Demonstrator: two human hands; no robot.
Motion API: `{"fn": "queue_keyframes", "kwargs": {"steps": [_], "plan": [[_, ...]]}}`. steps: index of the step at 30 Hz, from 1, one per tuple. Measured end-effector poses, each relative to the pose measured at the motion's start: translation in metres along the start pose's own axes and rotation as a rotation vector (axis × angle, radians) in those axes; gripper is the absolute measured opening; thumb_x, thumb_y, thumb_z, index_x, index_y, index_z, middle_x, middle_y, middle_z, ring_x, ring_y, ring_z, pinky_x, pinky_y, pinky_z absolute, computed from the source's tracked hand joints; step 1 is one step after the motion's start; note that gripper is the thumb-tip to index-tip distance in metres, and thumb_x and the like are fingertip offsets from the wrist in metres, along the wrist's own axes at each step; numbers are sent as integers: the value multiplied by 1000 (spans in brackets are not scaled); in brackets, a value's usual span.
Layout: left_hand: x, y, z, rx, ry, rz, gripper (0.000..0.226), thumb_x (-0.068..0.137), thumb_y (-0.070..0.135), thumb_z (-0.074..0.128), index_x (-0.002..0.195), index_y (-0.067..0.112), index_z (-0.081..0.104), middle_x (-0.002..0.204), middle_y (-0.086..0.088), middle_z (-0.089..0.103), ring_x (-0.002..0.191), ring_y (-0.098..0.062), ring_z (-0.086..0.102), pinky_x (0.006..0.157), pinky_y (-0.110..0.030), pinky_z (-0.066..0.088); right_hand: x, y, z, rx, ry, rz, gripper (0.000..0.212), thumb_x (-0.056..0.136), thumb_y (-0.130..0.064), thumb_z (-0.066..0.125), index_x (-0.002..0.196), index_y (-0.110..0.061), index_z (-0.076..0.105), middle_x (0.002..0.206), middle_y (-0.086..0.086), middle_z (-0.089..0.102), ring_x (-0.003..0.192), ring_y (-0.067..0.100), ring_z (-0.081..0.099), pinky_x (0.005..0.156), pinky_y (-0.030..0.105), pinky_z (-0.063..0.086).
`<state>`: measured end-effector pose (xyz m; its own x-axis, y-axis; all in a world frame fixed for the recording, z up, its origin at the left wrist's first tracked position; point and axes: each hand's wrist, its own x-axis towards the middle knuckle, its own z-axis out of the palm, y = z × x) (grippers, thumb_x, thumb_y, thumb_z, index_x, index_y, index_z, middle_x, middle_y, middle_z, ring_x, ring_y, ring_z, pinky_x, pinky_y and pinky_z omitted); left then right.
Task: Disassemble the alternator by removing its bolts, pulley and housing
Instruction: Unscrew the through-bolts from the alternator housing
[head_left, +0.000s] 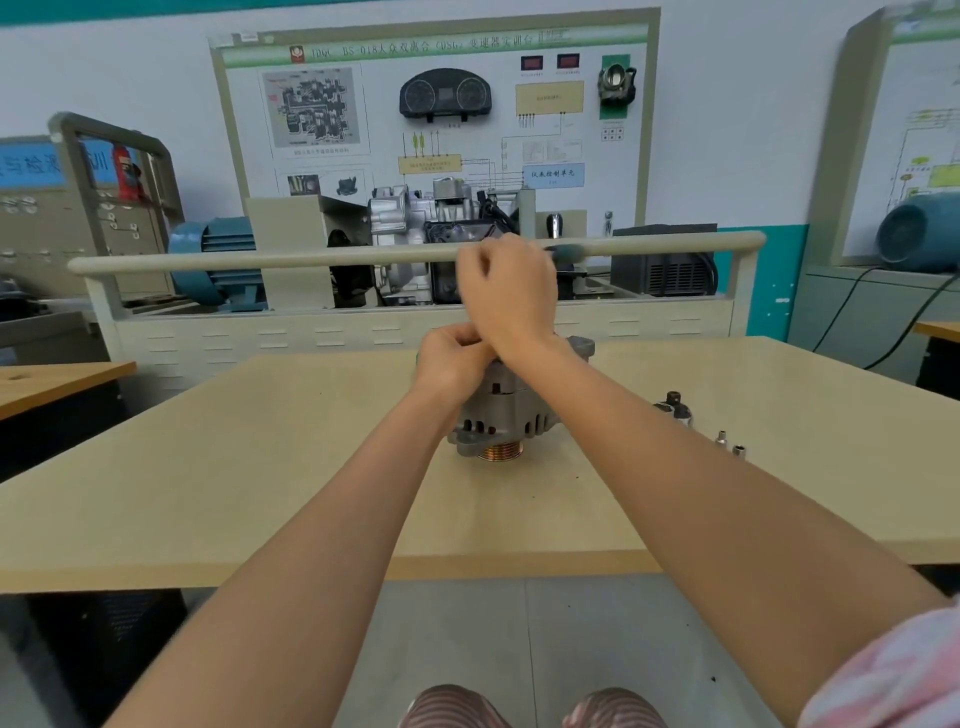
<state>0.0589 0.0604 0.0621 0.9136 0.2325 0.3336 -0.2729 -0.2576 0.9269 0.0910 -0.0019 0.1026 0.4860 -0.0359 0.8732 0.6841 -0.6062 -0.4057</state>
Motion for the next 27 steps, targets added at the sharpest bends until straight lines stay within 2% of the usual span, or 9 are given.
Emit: {"fn": "queue_keyframes", "kwargs": {"steps": [2,4,7,10,14,16,21,24,27], "plan": [[1,1,0,34,41,-34,28,88,-1,53,66,16,56,66,-2,60,74,-22,58,63,-30,46,-3,-4,3,-400,3,-115,32,89,-27,41,67,-12,59,76,3,53,84,23,47,88,35,33],[0,2,1,67,51,-29,26,88,1,52,66,15,53,67,-4,58,78,-25,55,64,-31,44,1,-6,4,-423,-37,-109,36,88,-29,40,65,-10,60,74,4,54,85,24,49,92,36,33],[-3,5,4,122,29,41,20,87,13,59,70,22,59,79,-5,67,90,-28,63,87,-40,49,9,-4,0,49,-77,0,49,92,-22,43,44,-15,38,45,-3,35,52,14,38,71,30,42],[-4,6,2,218,-43,93,15,90,31,59,80,26,68,90,-1,72,102,-22,61,103,-49,38,19,-2,-8,639,-141,314,49,92,-16,43,44,-16,32,39,-4,31,45,14,29,57,29,33],[3,14,-6,336,-165,100,27,92,35,55,90,14,72,94,-9,72,96,-21,62,104,-47,36,28,-1,-12,990,-164,521,43,93,-11,37,51,-18,30,35,-7,26,40,12,32,61,27,42],[5,19,-9,296,-224,90,23,92,29,58,92,12,72,84,-5,71,81,-14,63,86,-30,46,29,-2,-11,1084,-141,564,44,94,-10,36,51,-18,31,39,-3,26,41,13,33,56,23,46],[8,13,-9,179,-139,53,24,91,7,58,70,18,63,64,7,61,58,-1,54,47,-9,41,9,-5,1,452,-10,168,47,93,-16,44,47,-14,37,46,-3,35,49,12,34,60,29,33],[11,11,-6,220,-68,29,25,94,4,49,72,16,49,74,-3,55,67,-11,48,55,-16,41,-5,-6,10,-318,56,-62,33,90,-28,43,70,-13,64,78,2,57,83,20,50,87,33,32],[10,9,-2,241,-44,41,21,92,7,50,73,16,53,80,-8,59,76,-17,50,68,-30,41,0,-1,7,-320,51,-12,36,90,-28,41,67,-13,63,79,1,56,87,21,48,90,33,30]]}}
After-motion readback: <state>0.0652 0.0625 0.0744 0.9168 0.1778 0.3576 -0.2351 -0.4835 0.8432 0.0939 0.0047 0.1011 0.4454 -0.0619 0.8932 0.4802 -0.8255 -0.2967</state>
